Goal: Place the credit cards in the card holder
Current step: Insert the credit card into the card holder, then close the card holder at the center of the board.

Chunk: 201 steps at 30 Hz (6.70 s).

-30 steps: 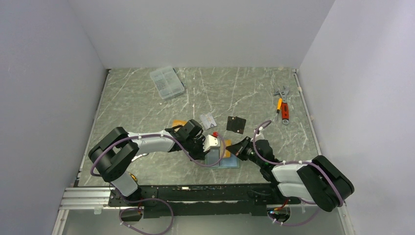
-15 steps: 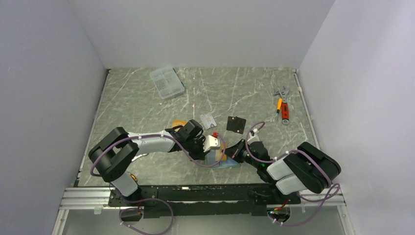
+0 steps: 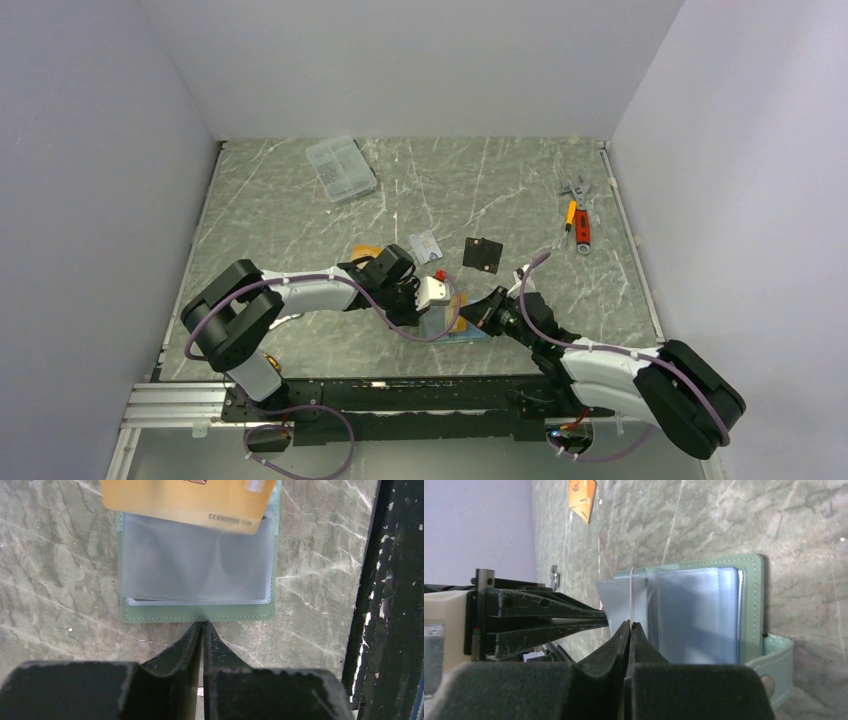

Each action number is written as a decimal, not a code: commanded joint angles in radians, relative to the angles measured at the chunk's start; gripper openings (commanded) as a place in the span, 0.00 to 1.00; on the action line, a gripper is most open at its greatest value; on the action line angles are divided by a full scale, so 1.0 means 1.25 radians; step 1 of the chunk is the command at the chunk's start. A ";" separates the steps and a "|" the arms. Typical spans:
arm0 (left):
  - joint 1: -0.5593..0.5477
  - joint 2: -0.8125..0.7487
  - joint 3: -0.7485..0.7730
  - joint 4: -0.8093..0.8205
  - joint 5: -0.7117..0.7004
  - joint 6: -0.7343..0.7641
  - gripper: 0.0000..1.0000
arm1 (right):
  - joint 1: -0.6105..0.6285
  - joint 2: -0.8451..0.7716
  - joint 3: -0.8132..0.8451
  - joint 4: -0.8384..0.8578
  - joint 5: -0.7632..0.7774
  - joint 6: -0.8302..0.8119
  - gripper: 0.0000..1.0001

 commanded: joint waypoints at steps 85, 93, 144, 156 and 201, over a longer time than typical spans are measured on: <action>0.295 -0.045 0.125 -0.185 0.274 -0.029 0.06 | 0.234 0.208 0.428 -0.801 0.255 -0.130 0.90; 0.342 -0.083 0.145 -0.253 0.302 0.022 0.06 | 0.300 0.325 0.517 -0.847 0.311 -0.113 0.84; 0.357 -0.158 0.126 -0.283 0.281 0.053 0.07 | 0.365 0.454 0.736 -0.923 0.382 -0.135 0.49; 0.357 -0.157 0.145 -0.300 0.277 0.046 0.11 | 0.293 0.392 0.774 -0.886 0.303 -0.195 0.78; 0.154 0.066 0.151 -0.192 0.316 0.014 0.17 | 0.123 -0.124 0.234 -0.758 0.297 0.000 0.59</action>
